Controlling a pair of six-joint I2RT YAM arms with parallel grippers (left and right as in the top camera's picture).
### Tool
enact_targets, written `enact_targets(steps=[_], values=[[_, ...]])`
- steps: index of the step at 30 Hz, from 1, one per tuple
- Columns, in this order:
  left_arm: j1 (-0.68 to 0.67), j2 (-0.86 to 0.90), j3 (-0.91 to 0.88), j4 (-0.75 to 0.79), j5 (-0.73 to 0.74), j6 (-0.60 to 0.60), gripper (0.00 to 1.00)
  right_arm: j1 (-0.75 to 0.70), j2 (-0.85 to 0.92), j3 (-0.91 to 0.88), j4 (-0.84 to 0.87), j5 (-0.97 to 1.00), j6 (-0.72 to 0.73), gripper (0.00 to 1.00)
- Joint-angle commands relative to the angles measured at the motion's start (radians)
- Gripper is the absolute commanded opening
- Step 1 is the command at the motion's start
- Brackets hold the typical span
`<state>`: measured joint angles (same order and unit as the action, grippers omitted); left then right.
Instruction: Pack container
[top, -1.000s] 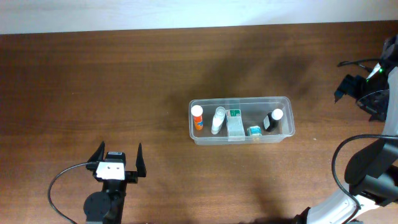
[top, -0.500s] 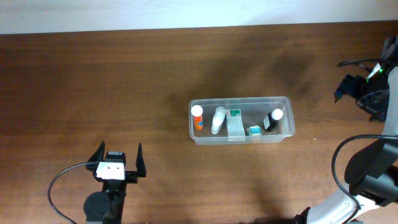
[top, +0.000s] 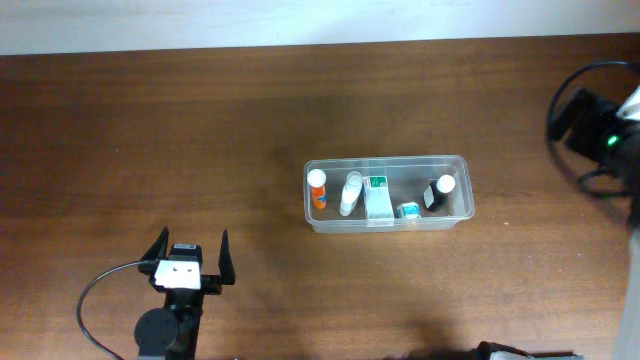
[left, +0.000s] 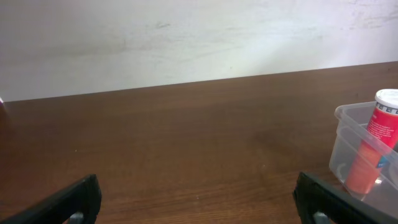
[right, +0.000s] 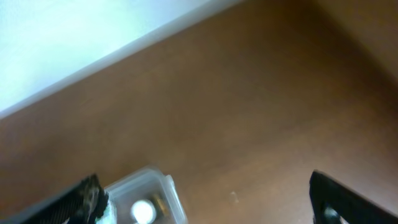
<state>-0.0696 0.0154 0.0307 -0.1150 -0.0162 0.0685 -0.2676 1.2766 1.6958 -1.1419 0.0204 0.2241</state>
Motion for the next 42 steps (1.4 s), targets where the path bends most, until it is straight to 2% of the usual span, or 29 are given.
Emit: enact_targets(steps=[1, 6, 10, 15, 20, 26, 33, 42], values=[[0.007, -0.01, -0.006, 0.002, -0.003, 0.016, 0.99, 0.085, -0.161, -0.198, 0.113, 0.022, -0.009, 0.98], [0.007, -0.01, -0.006, 0.002, -0.003, 0.016, 0.99, 0.125, -0.431, -0.505, 0.265, 0.017, -0.009, 0.98], [0.007, -0.01, -0.006, 0.002, -0.003, 0.016, 0.99, 0.127, -0.642, -0.701, 0.295, 0.014, -0.009, 0.98], [0.007, -0.01, -0.006, 0.002, -0.003, 0.016, 0.99, 0.184, -0.871, -0.886, 0.367, 0.017, -0.009, 0.98], [0.007, -0.01, -0.006, 0.002, -0.003, 0.016, 0.99, 0.21, -1.025, -1.037, 0.446, 0.01, -0.009, 0.98], [0.007, -0.01, -0.006, 0.002, -0.003, 0.016, 0.99, 0.246, -1.13, -1.188, 0.525, 0.01, -0.01, 0.99], [0.007, -0.01, -0.006, 0.002, -0.003, 0.016, 0.99, 0.283, -1.273, -1.399, 0.692, 0.011, -0.014, 0.98], [0.007, -0.01, -0.006, 0.002, -0.003, 0.016, 0.99, 0.283, -1.273, -1.525, 0.849, 0.006, -0.159, 0.98]])
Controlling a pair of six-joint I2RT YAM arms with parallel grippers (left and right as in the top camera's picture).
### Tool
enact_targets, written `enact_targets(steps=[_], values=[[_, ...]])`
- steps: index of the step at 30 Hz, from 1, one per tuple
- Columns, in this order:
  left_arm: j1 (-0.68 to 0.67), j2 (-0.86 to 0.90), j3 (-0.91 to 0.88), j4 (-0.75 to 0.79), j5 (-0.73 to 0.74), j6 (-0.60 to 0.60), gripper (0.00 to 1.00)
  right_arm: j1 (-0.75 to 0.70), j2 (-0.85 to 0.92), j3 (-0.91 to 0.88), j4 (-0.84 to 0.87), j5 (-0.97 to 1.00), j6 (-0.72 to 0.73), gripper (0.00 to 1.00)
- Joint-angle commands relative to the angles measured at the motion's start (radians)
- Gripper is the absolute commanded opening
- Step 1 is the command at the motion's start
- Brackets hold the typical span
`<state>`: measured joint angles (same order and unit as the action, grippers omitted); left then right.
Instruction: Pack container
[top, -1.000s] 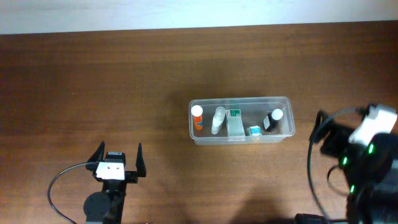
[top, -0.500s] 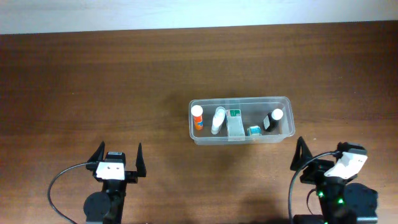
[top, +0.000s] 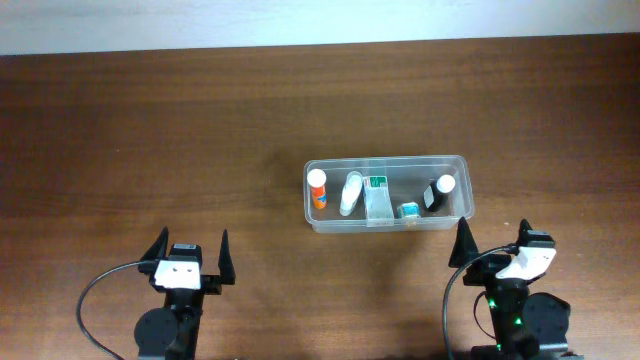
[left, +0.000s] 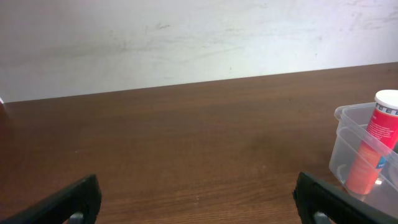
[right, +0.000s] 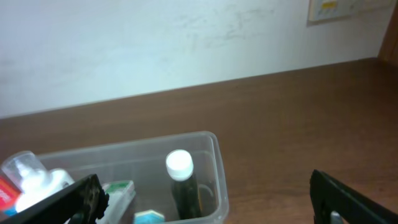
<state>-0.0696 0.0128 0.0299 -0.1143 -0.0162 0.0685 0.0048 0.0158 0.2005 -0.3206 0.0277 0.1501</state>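
Note:
A clear plastic container (top: 388, 225) stands on the brown table, right of centre. Inside it are an orange tube with a white cap (top: 317, 189), a white bottle (top: 350, 193), a green-and-white box (top: 377, 197), a small teal item (top: 408, 210) and a dark bottle with a white cap (top: 438, 193). My left gripper (top: 190, 253) rests open near the front left, nothing between its fingers. My right gripper (top: 492, 238) is open at the front right, just in front of the container's right end. The dark bottle (right: 183, 185) and container wall (right: 214, 168) show in the right wrist view.
The orange tube (left: 372, 140) and the container's left end (left: 343, 146) show at the right edge of the left wrist view. A white wall runs along the table's far edge. Cables trail beside both arm bases at the front.
My right arm was raised at the far right edge of the table; now its gripper sits low at the front right, facing the container. The left gripper and the container's contents have not moved.

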Motion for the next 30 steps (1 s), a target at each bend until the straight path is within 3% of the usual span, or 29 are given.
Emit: enact_targets(steps=[1, 14, 30], values=[[0.007, -0.008, -0.005, 0.001, -0.003, 0.016, 0.99, 0.011, -0.012, -0.035, 0.034, -0.002, -0.097, 0.98], [0.007, -0.008, -0.005, 0.001, -0.003, 0.016, 0.99, 0.011, -0.012, -0.195, 0.245, -0.051, -0.142, 0.98], [0.007, -0.008, -0.005, 0.001, -0.003, 0.016, 0.99, 0.011, -0.011, -0.195, 0.246, -0.053, -0.143, 0.98]])
